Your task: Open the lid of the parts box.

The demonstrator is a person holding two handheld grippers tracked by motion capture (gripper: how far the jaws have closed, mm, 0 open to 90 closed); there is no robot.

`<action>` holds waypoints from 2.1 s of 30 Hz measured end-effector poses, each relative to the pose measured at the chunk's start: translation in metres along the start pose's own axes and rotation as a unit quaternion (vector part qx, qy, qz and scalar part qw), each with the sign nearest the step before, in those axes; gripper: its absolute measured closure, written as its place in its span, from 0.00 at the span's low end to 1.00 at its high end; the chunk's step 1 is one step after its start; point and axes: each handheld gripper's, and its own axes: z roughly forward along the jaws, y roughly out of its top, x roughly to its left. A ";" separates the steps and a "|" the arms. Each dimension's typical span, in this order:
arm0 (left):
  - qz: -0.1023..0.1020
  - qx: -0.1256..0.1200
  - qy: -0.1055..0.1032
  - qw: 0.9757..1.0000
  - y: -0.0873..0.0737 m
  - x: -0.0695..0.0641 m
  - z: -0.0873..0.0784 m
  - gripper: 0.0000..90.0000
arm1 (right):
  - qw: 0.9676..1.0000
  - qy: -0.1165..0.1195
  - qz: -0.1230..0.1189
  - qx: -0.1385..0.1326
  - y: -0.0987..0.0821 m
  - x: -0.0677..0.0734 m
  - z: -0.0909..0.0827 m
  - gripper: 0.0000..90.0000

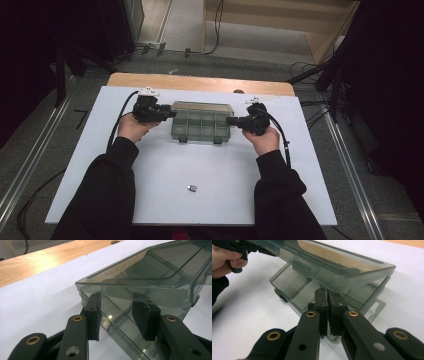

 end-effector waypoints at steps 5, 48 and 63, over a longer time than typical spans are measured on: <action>0.004 -0.006 0.005 1.000 0.001 -0.002 0.000 0.70 | 1.000 -0.002 0.000 0.002 -0.001 -0.001 0.000 0.91; -0.009 -0.009 0.009 1.000 0.011 0.000 0.001 0.69 | 0.997 -0.068 -0.021 -0.034 0.012 -0.019 0.012 0.66; -0.017 -0.016 0.018 1.000 0.027 0.005 0.005 0.68 | 0.996 -0.076 -0.018 -0.036 0.028 -0.024 0.014 0.66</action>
